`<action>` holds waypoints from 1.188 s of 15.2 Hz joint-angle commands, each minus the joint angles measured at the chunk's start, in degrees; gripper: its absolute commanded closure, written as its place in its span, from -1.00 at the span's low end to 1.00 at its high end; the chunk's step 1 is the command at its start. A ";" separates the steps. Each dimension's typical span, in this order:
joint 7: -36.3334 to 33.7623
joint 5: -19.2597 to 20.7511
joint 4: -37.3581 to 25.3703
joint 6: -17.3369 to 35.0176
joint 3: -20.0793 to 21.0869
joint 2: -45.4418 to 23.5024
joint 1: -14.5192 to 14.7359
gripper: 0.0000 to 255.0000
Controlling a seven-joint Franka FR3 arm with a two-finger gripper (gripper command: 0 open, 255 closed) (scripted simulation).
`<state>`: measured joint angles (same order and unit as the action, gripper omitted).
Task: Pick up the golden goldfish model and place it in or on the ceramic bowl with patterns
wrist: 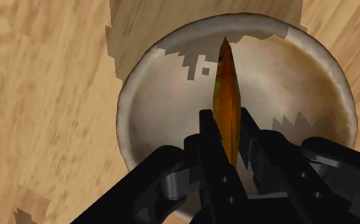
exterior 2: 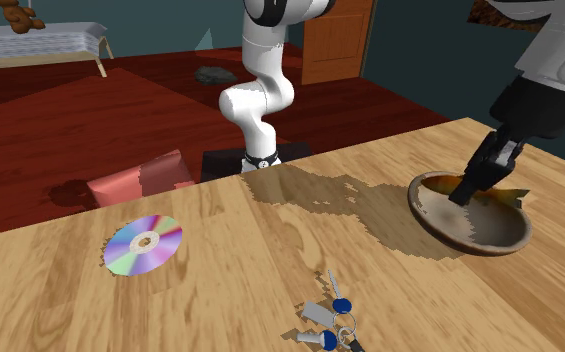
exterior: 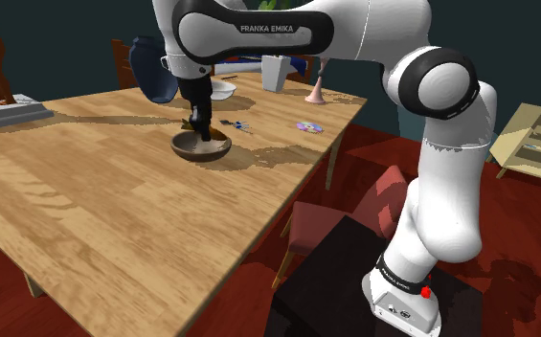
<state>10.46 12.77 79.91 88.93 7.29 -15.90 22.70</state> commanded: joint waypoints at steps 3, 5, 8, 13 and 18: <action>0.00 0.00 0.00 0.00 0.00 0.00 0.00 -1.00; 0.00 0.00 0.00 0.00 0.00 0.00 0.00 -1.00; 0.21 0.21 -6.00 -4.50 0.19 -1.55 0.66 -1.00; 0.45 0.54 -12.32 -8.89 0.32 -3.53 1.39 -1.00; 0.45 0.54 -12.30 -8.88 0.32 -3.52 1.39 -1.00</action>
